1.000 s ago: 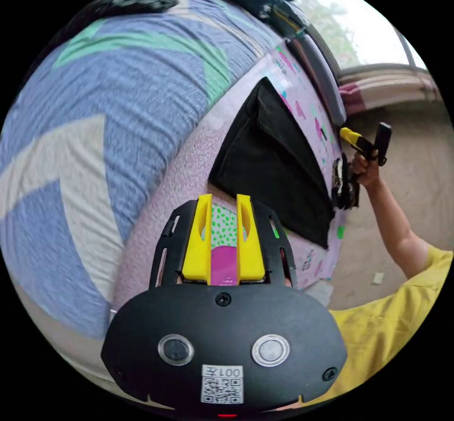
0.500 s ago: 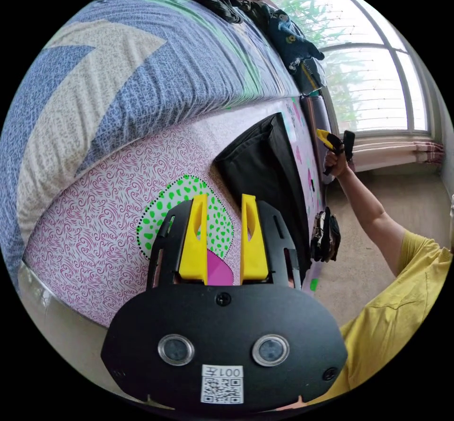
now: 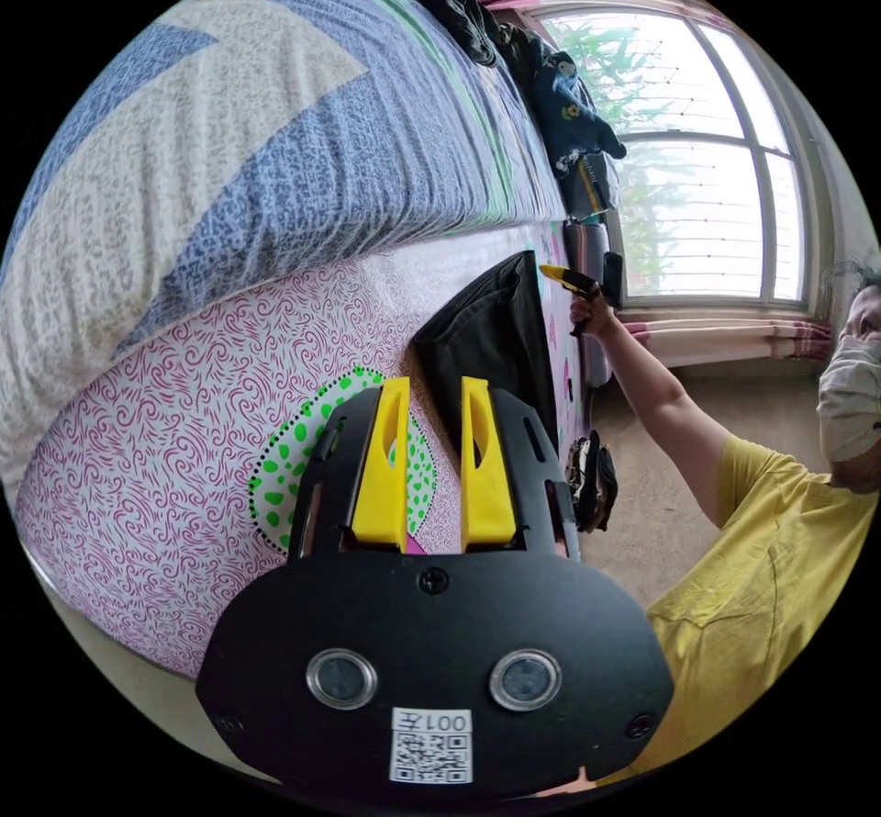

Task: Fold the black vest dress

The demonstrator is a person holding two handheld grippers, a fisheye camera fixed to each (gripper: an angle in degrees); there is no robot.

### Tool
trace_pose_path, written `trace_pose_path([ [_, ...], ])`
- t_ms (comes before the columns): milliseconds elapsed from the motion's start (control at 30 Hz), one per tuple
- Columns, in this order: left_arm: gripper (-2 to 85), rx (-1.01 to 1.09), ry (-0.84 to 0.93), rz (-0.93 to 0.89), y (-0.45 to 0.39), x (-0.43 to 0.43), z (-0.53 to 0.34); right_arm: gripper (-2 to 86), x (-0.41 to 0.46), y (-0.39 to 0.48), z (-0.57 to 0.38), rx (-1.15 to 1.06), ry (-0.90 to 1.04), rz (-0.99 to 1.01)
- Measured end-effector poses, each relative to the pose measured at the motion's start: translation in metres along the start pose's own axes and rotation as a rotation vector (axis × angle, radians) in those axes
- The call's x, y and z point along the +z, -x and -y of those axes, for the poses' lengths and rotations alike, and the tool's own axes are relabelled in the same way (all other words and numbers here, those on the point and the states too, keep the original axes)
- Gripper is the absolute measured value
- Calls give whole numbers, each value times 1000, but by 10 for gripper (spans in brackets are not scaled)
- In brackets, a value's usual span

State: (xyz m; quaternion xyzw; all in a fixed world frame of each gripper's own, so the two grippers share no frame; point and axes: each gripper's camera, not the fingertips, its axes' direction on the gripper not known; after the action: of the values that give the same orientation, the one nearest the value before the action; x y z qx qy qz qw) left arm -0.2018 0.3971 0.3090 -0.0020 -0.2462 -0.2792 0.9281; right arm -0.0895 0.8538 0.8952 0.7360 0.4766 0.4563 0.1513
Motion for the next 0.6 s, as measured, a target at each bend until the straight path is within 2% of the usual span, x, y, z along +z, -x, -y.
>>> trace_pose_path([
  [200,59,9,-2,-31,-2,18,3,77,2,-9,30,4,90,32],
  [600,43,-6,-8,-45,1,36,2,57,-8,-14,58,17,72,75],
])
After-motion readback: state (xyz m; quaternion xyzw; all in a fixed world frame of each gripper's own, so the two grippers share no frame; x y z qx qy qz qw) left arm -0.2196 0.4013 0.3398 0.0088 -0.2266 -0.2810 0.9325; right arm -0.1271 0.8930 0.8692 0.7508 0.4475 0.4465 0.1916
